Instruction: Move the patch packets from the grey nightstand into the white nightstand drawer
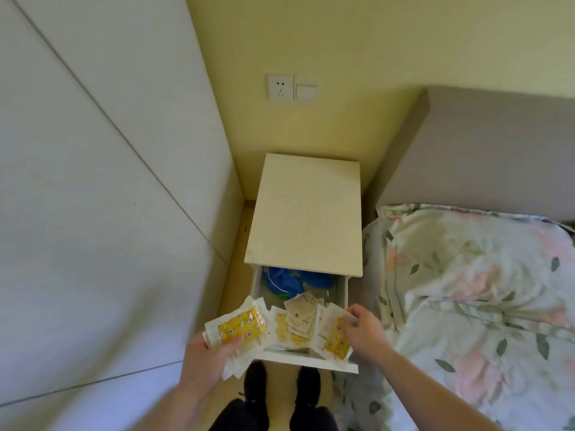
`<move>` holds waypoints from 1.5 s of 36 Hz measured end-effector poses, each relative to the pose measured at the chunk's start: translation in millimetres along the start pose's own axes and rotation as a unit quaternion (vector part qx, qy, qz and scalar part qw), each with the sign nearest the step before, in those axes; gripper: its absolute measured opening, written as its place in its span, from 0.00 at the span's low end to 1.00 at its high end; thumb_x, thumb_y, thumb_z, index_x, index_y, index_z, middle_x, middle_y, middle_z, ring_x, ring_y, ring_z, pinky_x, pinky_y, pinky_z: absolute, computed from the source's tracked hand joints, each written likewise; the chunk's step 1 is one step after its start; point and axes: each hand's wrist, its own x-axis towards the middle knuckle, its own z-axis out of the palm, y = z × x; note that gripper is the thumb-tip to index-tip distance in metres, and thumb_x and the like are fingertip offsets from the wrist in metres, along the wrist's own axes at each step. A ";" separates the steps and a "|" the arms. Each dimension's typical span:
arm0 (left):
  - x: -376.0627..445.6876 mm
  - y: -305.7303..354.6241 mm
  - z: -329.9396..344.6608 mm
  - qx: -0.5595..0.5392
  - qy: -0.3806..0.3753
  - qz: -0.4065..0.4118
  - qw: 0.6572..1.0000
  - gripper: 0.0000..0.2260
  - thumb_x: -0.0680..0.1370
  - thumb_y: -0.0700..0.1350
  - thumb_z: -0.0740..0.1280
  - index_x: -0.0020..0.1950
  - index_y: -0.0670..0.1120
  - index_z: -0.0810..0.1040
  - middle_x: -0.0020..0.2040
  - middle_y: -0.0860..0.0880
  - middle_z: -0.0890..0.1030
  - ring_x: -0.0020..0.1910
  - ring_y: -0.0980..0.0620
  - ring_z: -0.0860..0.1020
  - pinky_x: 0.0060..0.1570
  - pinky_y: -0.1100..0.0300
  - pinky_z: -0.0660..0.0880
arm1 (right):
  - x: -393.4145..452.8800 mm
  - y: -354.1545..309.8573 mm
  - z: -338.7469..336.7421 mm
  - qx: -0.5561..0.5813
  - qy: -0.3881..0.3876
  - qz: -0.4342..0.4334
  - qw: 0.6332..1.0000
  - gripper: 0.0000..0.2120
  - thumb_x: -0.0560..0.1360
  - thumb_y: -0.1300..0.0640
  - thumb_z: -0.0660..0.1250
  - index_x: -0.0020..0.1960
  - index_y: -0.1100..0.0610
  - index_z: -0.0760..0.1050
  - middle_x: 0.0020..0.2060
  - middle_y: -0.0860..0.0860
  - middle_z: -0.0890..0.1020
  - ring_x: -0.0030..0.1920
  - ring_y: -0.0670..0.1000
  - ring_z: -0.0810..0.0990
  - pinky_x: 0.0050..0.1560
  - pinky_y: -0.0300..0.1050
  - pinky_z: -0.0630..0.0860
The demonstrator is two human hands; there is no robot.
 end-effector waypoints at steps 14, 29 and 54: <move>175.8 -81.6 50.0 0.008 -0.023 -0.079 0.997 0.11 0.72 0.37 0.77 0.54 0.44 0.85 0.49 0.47 0.87 0.50 0.45 0.86 0.55 0.43 0.81 | 215.8 58.5 132.0 -0.042 -0.061 0.045 0.996 0.09 0.83 0.56 0.58 0.59 0.49 0.75 0.45 0.48 0.79 0.43 0.49 0.80 0.35 0.41 0.76; 223.7 -106.4 54.5 0.072 -0.059 -0.059 0.994 0.11 0.72 0.40 0.76 0.55 0.45 0.85 0.48 0.49 0.88 0.48 0.49 0.86 0.47 0.54 0.81 | 250.1 106.2 159.2 -0.087 -0.020 0.068 0.994 0.17 0.83 0.60 0.62 0.64 0.46 0.81 0.58 0.49 0.83 0.51 0.49 0.79 0.53 0.44 0.81; 213.4 -111.7 80.2 0.086 -0.075 -0.102 0.988 0.09 0.73 0.44 0.77 0.52 0.51 0.85 0.46 0.55 0.87 0.45 0.57 0.86 0.40 0.62 0.79 | 199.8 115.1 160.1 -0.149 -0.158 0.046 0.975 0.31 0.77 0.69 0.62 0.76 0.48 0.69 0.74 0.47 0.70 0.69 0.51 0.74 0.63 0.39 0.76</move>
